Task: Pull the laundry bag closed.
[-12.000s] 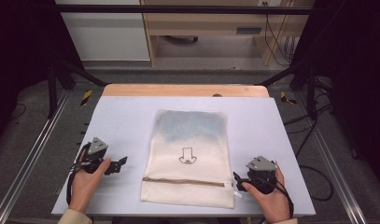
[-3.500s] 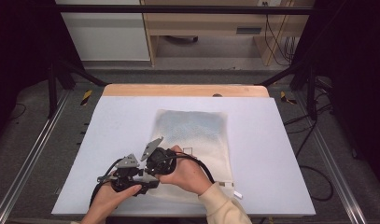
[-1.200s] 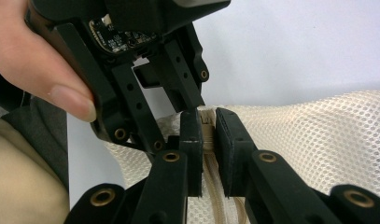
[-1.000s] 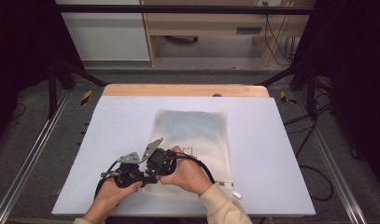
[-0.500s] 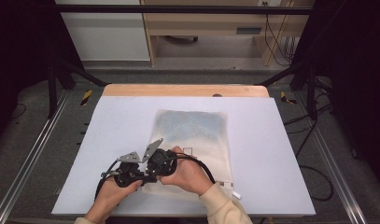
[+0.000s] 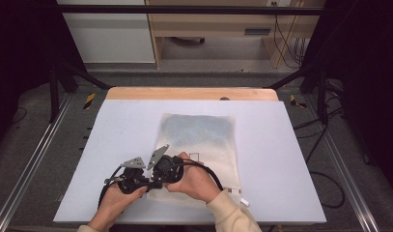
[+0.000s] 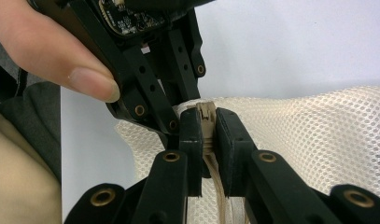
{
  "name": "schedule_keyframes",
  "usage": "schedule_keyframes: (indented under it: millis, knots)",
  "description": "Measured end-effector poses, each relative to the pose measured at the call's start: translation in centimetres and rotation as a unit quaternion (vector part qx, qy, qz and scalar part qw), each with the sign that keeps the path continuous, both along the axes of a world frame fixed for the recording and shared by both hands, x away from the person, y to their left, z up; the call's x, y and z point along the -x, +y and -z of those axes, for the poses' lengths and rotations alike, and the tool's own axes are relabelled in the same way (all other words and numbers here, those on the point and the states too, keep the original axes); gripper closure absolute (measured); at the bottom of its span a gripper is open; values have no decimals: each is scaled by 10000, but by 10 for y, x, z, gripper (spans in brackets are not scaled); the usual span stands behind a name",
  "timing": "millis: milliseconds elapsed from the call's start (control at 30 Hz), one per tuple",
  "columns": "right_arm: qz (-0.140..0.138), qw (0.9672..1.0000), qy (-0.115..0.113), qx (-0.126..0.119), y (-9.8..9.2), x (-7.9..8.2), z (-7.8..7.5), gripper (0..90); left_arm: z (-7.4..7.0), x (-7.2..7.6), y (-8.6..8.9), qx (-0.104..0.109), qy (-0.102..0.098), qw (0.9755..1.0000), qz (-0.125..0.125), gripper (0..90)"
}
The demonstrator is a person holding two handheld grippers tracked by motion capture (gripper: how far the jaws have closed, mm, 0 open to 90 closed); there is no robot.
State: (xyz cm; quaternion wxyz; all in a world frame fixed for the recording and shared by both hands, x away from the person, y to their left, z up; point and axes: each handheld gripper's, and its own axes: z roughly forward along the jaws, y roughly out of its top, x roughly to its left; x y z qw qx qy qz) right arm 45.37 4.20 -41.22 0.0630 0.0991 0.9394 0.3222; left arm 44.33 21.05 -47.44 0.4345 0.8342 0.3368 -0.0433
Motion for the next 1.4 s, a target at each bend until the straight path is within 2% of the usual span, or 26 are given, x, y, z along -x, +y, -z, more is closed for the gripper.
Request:
schedule_keyframes:
  millis: [533,833,1067,1100,1133,1200,1400]
  knots:
    - [-77,9998,-82,173,-2,3,2,822,-2,1,0,-44,-58,10000,-3,881]
    - [-80,9998,-72,178,-4,4,3,822,-3,1,0,-54,-98,9999,1,881]
    - [-90,9996,-154,238,-5,5,3,823,-5,1,1,-62,-132,9999,-17,882]
    - [-84,9993,-180,301,-5,5,4,823,-5,1,2,-36,-137,9999,-35,883]
    - [-66,9985,-258,481,-7,4,6,823,-6,1,3,-57,-141,9999,-24,883]
    - [-62,9991,-174,393,-9,4,7,823,-6,1,3,-60,-142,9999,-11,883]
    - [-69,9989,-190,423,-10,4,7,823,-6,2,1,-86,-172,9998,7,883]
